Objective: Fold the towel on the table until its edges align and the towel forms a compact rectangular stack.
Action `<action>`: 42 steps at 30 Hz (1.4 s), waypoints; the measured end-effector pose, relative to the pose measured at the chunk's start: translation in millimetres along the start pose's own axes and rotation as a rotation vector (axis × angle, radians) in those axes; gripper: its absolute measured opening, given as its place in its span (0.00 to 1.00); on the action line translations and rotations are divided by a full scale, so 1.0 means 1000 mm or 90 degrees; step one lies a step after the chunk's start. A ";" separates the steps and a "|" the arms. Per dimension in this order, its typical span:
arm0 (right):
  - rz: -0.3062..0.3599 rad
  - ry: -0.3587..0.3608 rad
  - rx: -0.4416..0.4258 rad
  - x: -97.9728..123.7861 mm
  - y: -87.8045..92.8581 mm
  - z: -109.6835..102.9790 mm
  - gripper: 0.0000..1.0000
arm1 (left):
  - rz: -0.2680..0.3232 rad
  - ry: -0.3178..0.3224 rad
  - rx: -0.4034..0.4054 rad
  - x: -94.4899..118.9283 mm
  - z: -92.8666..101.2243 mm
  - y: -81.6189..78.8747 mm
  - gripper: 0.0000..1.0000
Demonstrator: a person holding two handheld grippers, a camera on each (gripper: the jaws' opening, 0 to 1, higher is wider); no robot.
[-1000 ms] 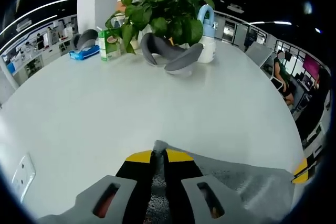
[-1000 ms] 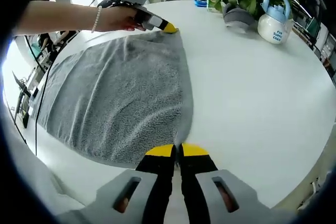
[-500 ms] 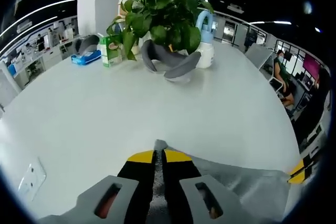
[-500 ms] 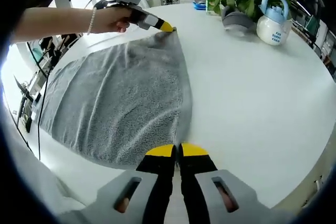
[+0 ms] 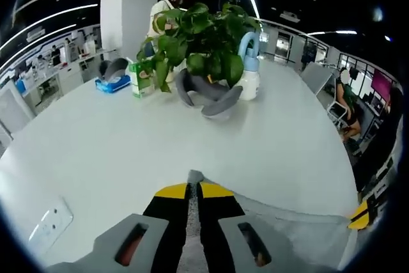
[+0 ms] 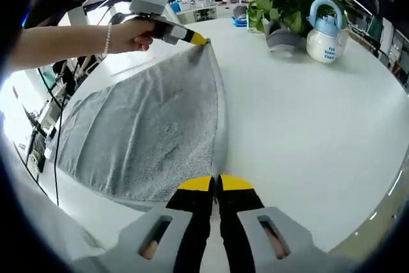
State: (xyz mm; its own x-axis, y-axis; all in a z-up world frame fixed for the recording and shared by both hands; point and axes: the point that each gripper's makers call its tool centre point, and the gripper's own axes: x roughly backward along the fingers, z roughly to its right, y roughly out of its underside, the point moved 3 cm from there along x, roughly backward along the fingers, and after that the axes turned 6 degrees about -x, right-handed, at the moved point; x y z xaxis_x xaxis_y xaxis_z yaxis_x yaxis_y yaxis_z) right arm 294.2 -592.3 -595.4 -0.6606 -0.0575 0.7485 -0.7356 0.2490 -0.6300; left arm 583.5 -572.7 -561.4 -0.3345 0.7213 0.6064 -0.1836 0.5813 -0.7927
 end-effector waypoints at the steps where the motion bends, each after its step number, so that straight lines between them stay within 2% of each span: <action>1: 0.004 -0.001 -0.002 0.001 -0.001 0.000 0.00 | 0.002 -0.002 -0.002 0.002 0.000 -0.002 0.05; 9: 0.028 -0.017 -0.001 0.017 -0.003 -0.001 0.00 | 0.013 -0.016 -0.010 0.021 0.005 -0.014 0.05; 14: 0.051 -0.036 -0.005 0.029 -0.009 -0.004 0.00 | 0.021 -0.021 -0.017 0.028 0.011 -0.024 0.05; 18: 0.057 -0.035 0.000 0.035 -0.010 -0.001 0.00 | 0.026 -0.023 -0.026 0.033 0.017 -0.032 0.05; 24: 0.062 -0.030 0.008 0.044 -0.011 0.011 0.00 | 0.041 -0.022 -0.016 0.035 0.026 -0.045 0.05; 42: 0.070 -0.045 0.022 0.071 -0.018 0.048 0.00 | 0.073 -0.038 -0.029 0.032 0.052 -0.079 0.05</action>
State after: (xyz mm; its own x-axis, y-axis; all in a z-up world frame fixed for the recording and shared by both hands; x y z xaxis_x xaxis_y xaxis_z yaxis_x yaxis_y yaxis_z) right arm 252.8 -646.9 -540.7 -0.7454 -0.0994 0.6592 -0.6622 0.2246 -0.7149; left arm 539.6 -615.0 -482.7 -0.4063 0.7610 0.5059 -0.0988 0.5138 -0.8522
